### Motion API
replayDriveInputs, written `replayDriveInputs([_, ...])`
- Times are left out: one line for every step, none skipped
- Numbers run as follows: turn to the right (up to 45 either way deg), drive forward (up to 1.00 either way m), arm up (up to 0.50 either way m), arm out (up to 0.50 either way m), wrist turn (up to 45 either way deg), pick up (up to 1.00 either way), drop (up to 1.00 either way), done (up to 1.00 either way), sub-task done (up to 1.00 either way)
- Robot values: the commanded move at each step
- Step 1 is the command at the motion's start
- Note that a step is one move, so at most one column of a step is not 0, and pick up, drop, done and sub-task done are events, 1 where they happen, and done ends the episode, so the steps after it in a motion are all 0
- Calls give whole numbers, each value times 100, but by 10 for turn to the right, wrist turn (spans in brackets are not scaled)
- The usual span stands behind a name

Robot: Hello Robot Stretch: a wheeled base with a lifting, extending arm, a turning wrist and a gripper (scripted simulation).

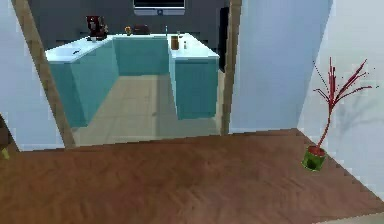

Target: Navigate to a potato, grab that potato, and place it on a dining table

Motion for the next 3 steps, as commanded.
replayDriveInputs([-330, 0, 0, 0, 0, 0, 0, 0, 0])
replayDriveInputs([450, 0, 0, 0, 0, 0, 0, 0, 0])
replayDriveInputs([300, 0, 0, 0, 0, 0, 0, 0, 0])
